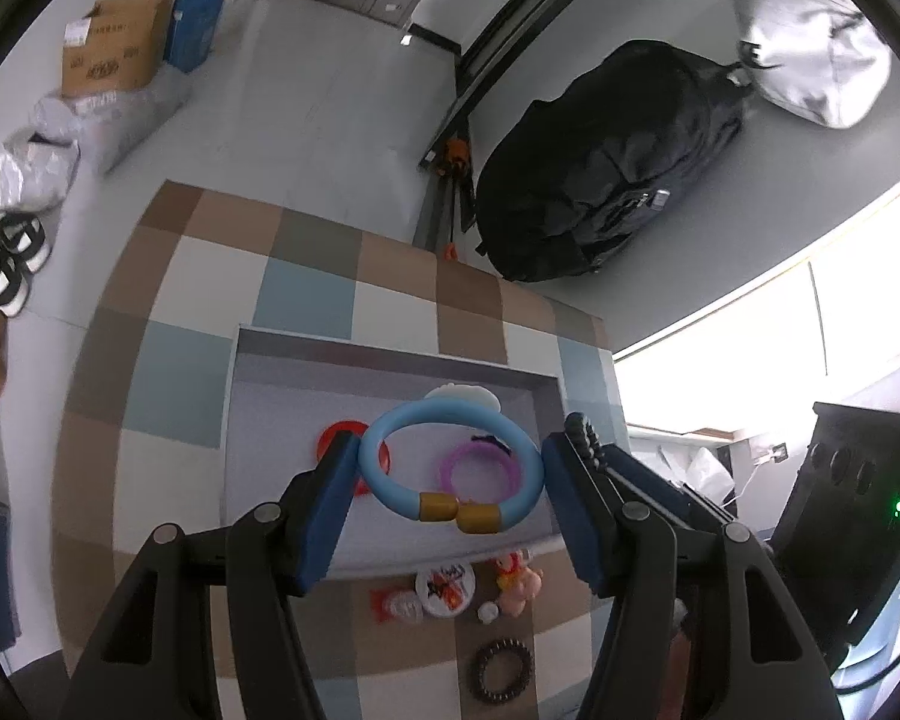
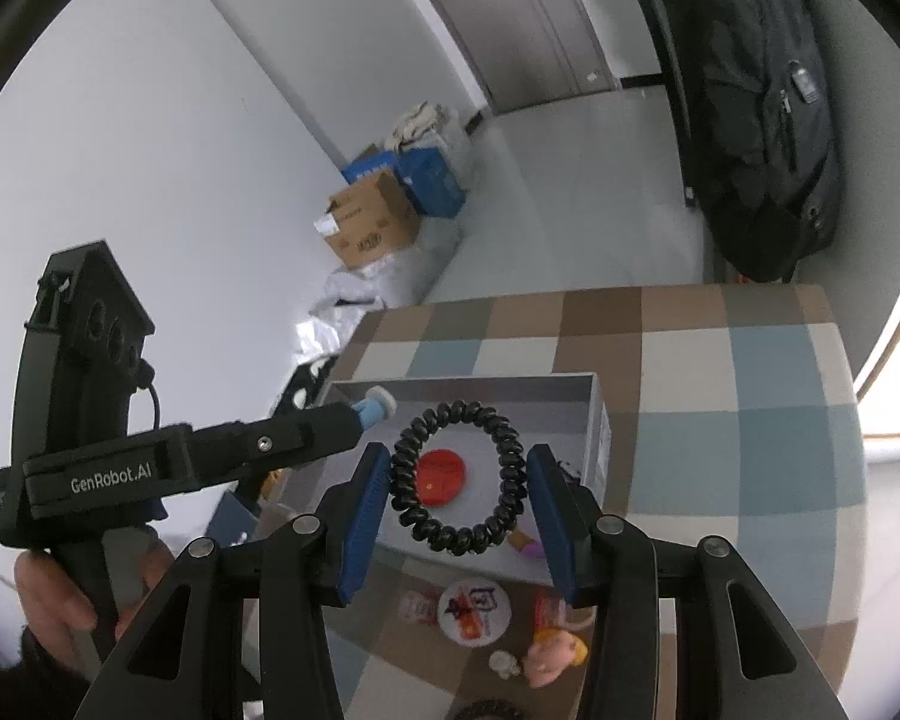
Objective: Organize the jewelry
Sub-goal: 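Carry the black coil and blue ring into the grey box and open both tools, then lift both tools out of the box and move the left tool toward the black bead bracelet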
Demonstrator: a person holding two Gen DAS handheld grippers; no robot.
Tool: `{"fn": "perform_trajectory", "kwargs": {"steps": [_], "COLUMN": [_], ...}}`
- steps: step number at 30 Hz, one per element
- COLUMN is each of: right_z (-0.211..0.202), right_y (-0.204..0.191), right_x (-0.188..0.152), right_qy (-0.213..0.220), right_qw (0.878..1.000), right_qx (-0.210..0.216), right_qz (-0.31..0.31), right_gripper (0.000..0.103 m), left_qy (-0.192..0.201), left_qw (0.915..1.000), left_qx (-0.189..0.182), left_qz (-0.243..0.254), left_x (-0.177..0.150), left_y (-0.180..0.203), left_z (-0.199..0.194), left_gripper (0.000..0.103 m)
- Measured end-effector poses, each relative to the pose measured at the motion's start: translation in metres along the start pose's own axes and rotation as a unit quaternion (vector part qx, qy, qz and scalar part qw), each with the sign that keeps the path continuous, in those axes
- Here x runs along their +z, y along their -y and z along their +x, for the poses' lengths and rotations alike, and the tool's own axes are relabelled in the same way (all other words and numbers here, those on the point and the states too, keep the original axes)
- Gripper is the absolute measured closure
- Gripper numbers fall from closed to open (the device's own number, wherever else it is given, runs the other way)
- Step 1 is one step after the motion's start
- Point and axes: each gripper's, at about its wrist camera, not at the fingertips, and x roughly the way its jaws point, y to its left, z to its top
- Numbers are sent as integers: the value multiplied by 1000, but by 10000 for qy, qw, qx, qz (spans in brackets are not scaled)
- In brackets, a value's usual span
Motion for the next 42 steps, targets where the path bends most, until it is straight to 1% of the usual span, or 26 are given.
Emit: {"fn": "perform_trajectory", "kwargs": {"steps": [3, 5, 9, 10, 11, 12, 13, 14, 15, 17, 19, 23, 29, 33, 37, 40, 42], "right_z": [12, 17, 22, 23, 23, 22, 20, 17, 14, 9, 4, -3, -17, -28, -41, -50, -56], "right_y": [1, 1, -2, -3, -2, -2, -1, 0, 1, 1, 3, 9, 11, 11, 12, 14, 16], "right_x": [4, 6, 7, 7, 7, 7, 7, 7, 7, 7, 7, 5, 1, -1, -5, -11, -15], "right_qy": [-93, -130, -155, -161, -149, -119, -79, -30, 10, 77, 152, 205, 360, 534, 686, 751, 797], "right_qw": [9999, 9999, 9997, 9996, 9996, 9996, 9997, 9998, 9998, 9997, 9996, 9997, 9993, 9985, 9975, 9971, 9966], "right_qx": [-43, -53, -107, -101, -118, -93, -70, -52, -17, -16, -41, -48, -34, -45, -87, -103, -160], "right_qz": [5, -36, -173, -198, -221, -232, -228, -206, -203, -238, -227, -119, -55, -96, -116, -121, -147], "right_gripper": [57, 55, 50, 46, 39, 35, 28, 25, 24, 18, 16, 13, 6, 1, 0, 0, 0], "left_qy": [-68, -115, -199, -288, -288, -253, -178, -102, -50, 15, 52, 174, 498, 802, 1072, 1113, 1143], "left_qw": [9998, 9995, 9987, 9982, 9979, 9976, 9974, 9975, 9978, 9978, 9975, 9984, 9985, 9951, 9896, 9871, 9860], "left_qx": [-57, -180, -294, -331, -381, -457, -528, -536, -502, -472, -443, -238, 218, 520, 771, 930, 957], "left_qz": [-153, -244, -362, -413, -440, -454, -458, -447, -436, -471, -548, -483, -84, 261, 574, 677, 749], "left_x": [5, 7, 12, 12, 13, 14, 14, 14, 14, 14, 12, 7, -4, -14, -26, -35, -42], "left_y": [-8, -13, -15, -17, -17, -16, -17, -17, -17, -19, -22, -21, -10, 1, 12, 17, 20], "left_z": [9, 12, 15, 16, 15, 14, 11, 8, 5, 4, 2, -2, -11, -19, -25, -26, -27], "left_gripper": [46, 46, 44, 42, 38, 31, 28, 25, 24, 24, 24, 24, 24, 24, 24, 23, 23]}}
